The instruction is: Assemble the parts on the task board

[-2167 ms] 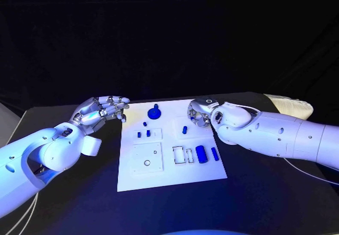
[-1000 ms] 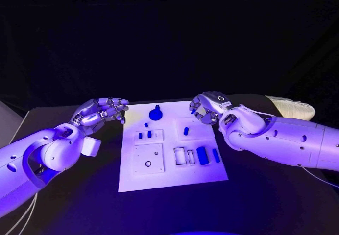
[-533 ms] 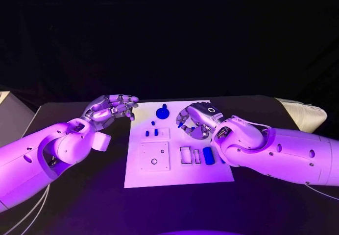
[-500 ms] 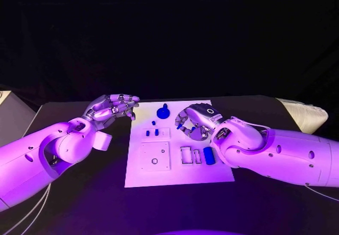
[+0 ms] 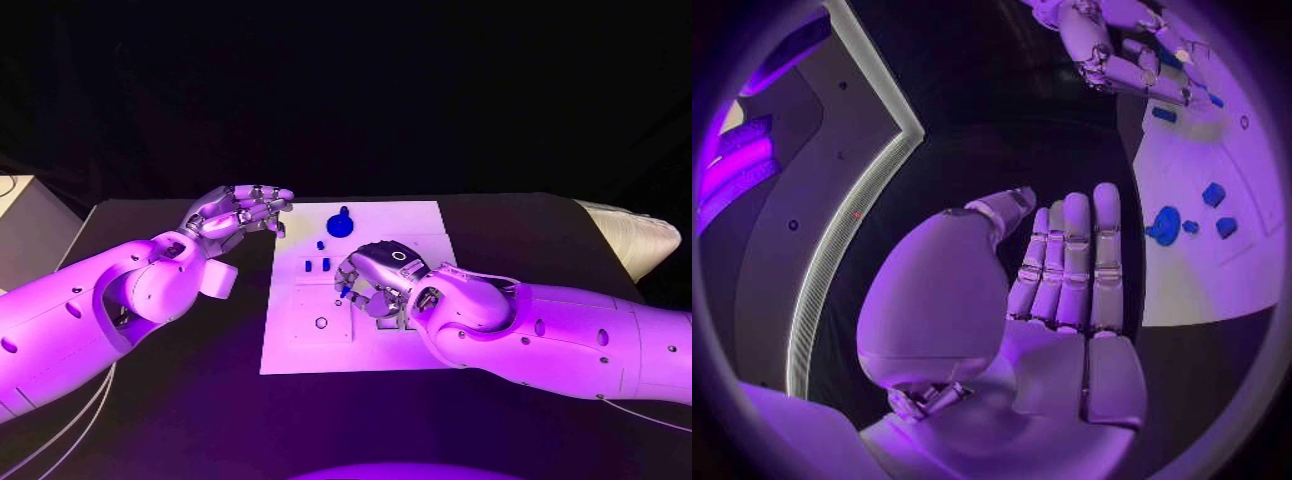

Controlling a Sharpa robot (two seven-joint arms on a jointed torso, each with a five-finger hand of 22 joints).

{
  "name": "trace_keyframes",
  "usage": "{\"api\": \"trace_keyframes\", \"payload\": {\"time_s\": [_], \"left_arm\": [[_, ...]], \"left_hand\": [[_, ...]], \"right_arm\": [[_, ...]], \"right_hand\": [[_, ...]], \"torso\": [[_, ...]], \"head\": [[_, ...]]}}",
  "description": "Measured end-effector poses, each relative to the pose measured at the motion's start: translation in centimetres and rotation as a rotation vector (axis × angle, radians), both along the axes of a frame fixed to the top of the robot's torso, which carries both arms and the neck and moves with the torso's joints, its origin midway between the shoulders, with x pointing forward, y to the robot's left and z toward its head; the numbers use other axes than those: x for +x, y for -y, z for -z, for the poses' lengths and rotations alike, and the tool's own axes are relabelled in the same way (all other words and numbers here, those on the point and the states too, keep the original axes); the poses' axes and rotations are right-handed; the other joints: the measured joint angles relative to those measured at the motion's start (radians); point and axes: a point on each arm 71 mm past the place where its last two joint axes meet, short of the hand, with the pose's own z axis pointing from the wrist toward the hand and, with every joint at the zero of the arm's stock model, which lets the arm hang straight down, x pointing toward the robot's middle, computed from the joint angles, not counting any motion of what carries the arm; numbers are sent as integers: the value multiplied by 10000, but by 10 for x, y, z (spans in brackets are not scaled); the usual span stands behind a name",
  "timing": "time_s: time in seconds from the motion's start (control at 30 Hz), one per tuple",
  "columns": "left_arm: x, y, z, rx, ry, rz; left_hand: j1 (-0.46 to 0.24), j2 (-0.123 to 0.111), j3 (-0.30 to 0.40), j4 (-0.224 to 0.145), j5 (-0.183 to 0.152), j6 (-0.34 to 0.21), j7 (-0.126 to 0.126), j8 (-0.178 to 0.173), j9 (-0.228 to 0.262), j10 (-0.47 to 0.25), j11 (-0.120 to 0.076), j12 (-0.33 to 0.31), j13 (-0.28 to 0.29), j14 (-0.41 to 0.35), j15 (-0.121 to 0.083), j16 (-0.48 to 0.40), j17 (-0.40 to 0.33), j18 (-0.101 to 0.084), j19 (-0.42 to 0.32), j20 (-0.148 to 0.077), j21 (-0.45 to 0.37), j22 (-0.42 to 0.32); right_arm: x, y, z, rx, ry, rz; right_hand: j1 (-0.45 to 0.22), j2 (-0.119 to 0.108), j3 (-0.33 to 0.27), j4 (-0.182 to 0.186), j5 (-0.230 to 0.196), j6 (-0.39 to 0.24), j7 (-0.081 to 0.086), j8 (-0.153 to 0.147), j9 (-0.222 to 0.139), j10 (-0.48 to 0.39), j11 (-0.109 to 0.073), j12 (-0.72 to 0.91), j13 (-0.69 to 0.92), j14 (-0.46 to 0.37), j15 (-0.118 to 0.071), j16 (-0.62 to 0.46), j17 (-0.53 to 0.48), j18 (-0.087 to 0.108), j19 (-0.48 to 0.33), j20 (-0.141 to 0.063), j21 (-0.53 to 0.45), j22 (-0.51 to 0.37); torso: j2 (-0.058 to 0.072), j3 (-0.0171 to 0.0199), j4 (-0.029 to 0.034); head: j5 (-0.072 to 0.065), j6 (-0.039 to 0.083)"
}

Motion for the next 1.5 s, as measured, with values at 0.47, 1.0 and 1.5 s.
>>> {"api": "trace_keyframes", "payload": {"time_s": [0.47,1.0,1.5], "left_arm": [[0,0,0,16,-77,19],[0,-1,1,59,-155,28],[-1,-1,1,79,-190,42]], "left_hand": [[0,0,0,0,0,0,0,-45,1,0,0,0,0,0,0,0,0,0,0,0,0,-11],[0,0,-28,29,0,0,0,-45,-8,0,0,0,-6,0,0,0,-9,1,36,37,-40,-27],[0,0,-28,29,0,0,0,-45,-6,0,0,0,-8,0,0,0,-8,1,36,36,-40,-30]], "right_arm": [[0,-8,11,-592,-338,327],[-2,-14,15,-694,-340,531],[-2,-19,15,-702,-283,536]], "right_hand": [[-43,-36,28,-28,-1,-1,0,-9,6,0,0,-1,-14,0,0,0,-41,1,0,1,0,-2],[-116,-34,55,-58,36,21,24,3,3,0,0,-11,-7,0,0,0,-40,0,0,1,-1,-4],[-86,-5,52,-58,33,19,22,1,16,0,0,-63,-18,0,0,0,-40,0,0,2,-1,-6]], "torso": [[13,14,4],[12,11,-6],[8,13,-4]], "head": [[123,-183],[226,-290],[254,-338]]}}
